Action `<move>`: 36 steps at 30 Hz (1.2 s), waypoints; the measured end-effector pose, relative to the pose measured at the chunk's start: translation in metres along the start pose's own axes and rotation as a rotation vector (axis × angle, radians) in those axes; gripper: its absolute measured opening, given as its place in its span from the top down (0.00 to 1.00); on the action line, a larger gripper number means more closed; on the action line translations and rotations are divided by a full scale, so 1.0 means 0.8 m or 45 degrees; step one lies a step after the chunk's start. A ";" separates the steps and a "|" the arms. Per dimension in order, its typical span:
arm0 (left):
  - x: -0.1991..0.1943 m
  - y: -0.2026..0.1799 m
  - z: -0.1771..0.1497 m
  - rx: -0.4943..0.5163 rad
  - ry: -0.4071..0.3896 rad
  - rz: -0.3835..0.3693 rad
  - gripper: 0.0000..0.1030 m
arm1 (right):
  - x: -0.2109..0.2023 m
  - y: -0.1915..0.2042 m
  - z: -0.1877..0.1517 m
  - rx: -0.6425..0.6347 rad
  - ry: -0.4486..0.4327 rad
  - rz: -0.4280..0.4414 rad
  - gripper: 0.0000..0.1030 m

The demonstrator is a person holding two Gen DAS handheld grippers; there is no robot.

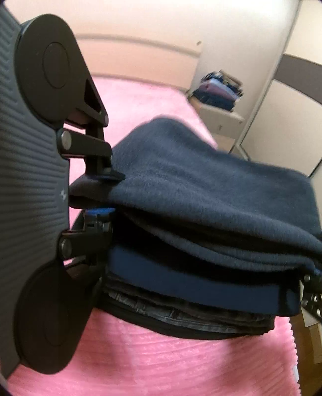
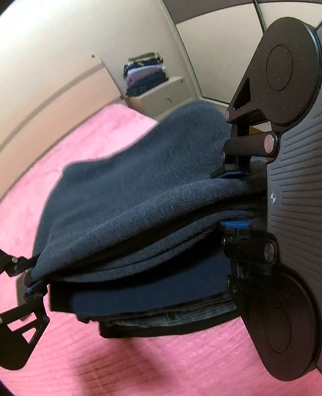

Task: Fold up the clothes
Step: 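Lower the pants onto the stack of folded clothes with both grippers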

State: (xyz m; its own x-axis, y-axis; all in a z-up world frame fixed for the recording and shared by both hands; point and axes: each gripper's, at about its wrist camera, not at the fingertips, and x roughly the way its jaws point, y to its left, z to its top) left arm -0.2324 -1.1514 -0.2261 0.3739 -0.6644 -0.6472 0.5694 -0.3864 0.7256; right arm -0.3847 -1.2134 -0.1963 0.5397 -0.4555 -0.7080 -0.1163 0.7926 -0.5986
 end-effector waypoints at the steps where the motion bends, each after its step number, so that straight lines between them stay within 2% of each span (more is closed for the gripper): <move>1: -0.008 0.002 0.002 -0.003 -0.011 0.020 0.85 | -0.002 -0.005 0.004 0.029 -0.011 -0.016 0.71; 3: -0.014 -0.007 0.002 -0.021 -0.005 0.011 0.85 | -0.007 -0.001 0.006 0.047 -0.018 -0.020 0.71; 5: -0.004 -0.025 -0.002 0.004 0.021 -0.036 0.85 | 0.004 0.019 0.004 -0.016 0.007 0.017 0.70; 8: 0.009 -0.044 -0.007 0.038 0.039 -0.032 0.84 | 0.018 0.034 -0.004 -0.067 0.016 0.021 0.63; 10: 0.010 -0.040 -0.007 0.002 0.050 -0.032 0.82 | 0.018 0.033 -0.003 -0.063 0.013 0.013 0.57; 13: 0.003 -0.028 -0.007 -0.047 0.053 -0.074 0.75 | 0.019 0.036 -0.002 -0.044 0.031 0.030 0.41; 15: -0.006 -0.021 -0.010 -0.082 0.053 -0.136 0.72 | 0.015 0.039 -0.003 -0.020 0.049 0.040 0.24; 16: -0.013 -0.015 -0.012 -0.116 0.052 -0.187 0.69 | 0.015 0.042 -0.004 0.019 0.058 0.049 0.24; 19: -0.034 0.009 -0.027 -0.270 0.022 -0.286 0.69 | -0.002 0.025 -0.007 0.250 0.042 0.135 0.24; 23: -0.045 0.056 -0.030 -0.510 -0.037 -0.257 0.69 | -0.028 -0.036 -0.017 0.665 -0.077 0.179 0.24; 25: -0.030 0.083 -0.026 -0.600 -0.036 -0.240 0.69 | -0.018 -0.076 -0.021 0.867 -0.113 0.168 0.40; 26: -0.018 0.094 -0.023 -0.631 -0.038 -0.231 0.70 | -0.010 -0.095 -0.022 0.960 -0.122 0.167 0.55; 27: -0.006 0.104 -0.020 -0.651 -0.042 -0.220 0.70 | 0.004 -0.113 -0.024 1.042 -0.121 0.173 0.66; 29: 0.020 0.123 -0.011 -0.679 -0.041 -0.211 0.70 | 0.031 -0.137 -0.024 1.115 -0.113 0.181 0.68; 31: 0.041 0.142 -0.001 -0.720 -0.043 -0.226 0.70 | 0.067 -0.152 -0.022 1.155 -0.054 0.214 0.68; 36: 0.102 0.157 0.017 -0.767 -0.003 -0.274 0.71 | 0.128 -0.175 -0.040 1.269 0.036 0.246 0.68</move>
State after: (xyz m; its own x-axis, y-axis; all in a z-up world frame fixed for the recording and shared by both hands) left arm -0.1405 -1.2629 -0.1846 0.2044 -0.6135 -0.7628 0.9435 -0.0843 0.3205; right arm -0.3399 -1.3836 -0.1969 0.5640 -0.2827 -0.7759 0.5558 0.8249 0.1034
